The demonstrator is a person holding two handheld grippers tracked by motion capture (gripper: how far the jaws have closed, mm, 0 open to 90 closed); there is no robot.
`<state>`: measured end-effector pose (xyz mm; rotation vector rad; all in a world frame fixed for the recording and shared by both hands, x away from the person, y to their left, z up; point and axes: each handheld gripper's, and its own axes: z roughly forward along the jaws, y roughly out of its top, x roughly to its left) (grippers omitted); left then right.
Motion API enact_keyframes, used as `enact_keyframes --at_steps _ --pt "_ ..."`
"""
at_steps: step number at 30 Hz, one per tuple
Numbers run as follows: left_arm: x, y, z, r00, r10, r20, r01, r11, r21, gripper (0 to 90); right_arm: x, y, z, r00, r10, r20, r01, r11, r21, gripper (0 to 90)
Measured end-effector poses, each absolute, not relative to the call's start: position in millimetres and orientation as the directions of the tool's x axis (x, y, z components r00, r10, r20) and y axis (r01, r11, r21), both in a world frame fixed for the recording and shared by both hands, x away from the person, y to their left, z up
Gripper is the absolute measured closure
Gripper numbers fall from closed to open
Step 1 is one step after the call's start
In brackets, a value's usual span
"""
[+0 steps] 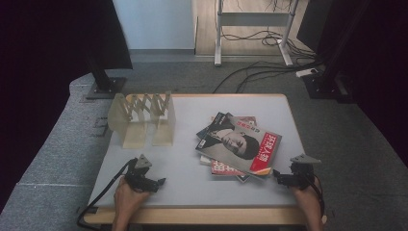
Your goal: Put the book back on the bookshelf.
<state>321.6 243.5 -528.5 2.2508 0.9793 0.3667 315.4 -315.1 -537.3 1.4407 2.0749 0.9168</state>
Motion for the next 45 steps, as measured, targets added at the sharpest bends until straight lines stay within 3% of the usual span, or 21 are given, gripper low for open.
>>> enact_keyframes --at_steps 32,34,45 --pt "320.7 243.8 -528.0 0.682 0.731 -0.004 0.549 -0.507 0.665 1.3 315.2 -315.0 -537.0 -0.354 0.935 0.007 0.635 0.235 0.736 6.7" --pt "315.7 242.1 -526.0 0.683 0.73 0.014 0.535 -0.513 0.672 4.3 315.3 -315.1 -537.0 -0.354 0.935 0.008 0.635 0.234 0.736 6.7" --pt "295.2 235.2 -497.0 0.684 0.729 0.011 0.502 -0.482 0.718 0.0 315.6 -315.4 -536.6 -0.361 0.932 0.015 0.637 0.235 0.734 5.1"
